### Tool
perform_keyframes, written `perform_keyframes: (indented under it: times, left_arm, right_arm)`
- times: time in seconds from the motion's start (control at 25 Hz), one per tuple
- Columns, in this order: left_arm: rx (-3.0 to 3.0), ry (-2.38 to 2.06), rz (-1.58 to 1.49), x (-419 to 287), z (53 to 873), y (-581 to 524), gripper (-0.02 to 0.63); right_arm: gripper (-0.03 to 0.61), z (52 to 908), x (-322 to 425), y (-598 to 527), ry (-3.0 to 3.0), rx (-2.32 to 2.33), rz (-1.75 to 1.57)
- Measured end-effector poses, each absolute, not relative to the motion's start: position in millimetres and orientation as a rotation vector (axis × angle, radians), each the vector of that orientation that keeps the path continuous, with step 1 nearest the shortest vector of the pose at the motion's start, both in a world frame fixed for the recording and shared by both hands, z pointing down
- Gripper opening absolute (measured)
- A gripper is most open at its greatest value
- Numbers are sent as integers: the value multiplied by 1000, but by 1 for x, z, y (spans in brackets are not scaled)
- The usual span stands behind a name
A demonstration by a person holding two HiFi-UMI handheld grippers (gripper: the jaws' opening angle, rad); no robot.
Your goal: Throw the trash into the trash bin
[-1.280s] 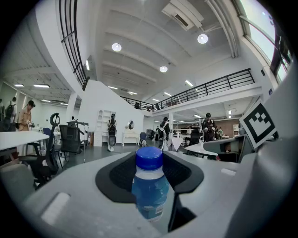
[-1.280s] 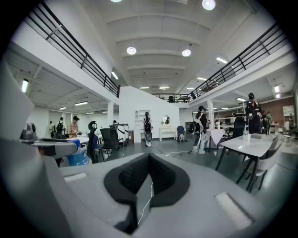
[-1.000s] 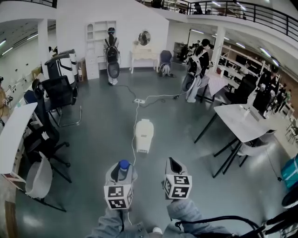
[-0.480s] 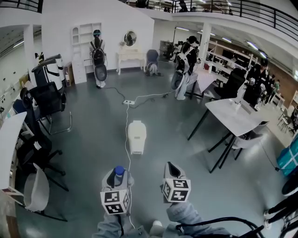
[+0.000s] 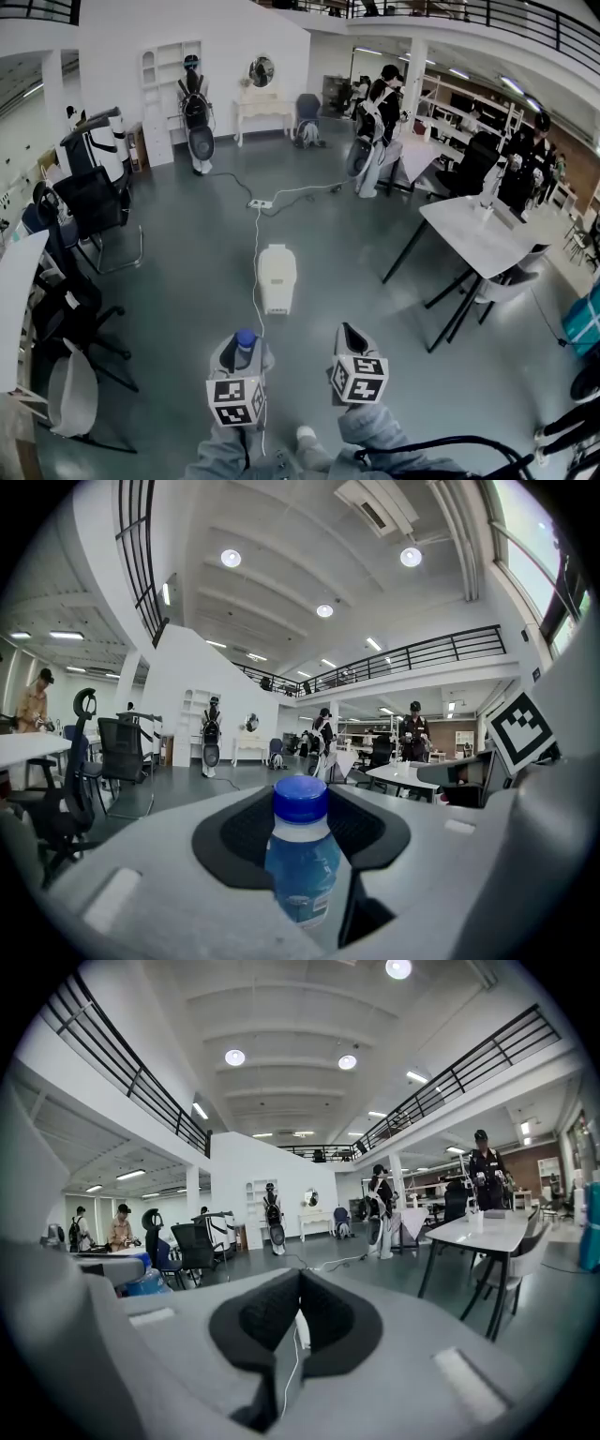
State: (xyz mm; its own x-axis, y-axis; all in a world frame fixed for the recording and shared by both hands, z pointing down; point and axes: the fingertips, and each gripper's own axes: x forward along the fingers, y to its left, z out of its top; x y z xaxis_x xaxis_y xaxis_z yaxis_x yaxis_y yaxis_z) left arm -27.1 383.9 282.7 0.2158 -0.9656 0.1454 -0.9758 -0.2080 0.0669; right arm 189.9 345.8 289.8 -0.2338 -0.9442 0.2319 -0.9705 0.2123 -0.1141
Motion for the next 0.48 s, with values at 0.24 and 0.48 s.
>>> perform_keyframes:
  times: [0.24,0.48]
  left_arm:
    - [2351,-1893,87,-17,268,317,184]
    - [2349,-1889,91,-7,269,257,184]
  right_arm:
    - [3,279,196,277,-2378,1864,341]
    - [3,281,205,219,-2385,1849,358]
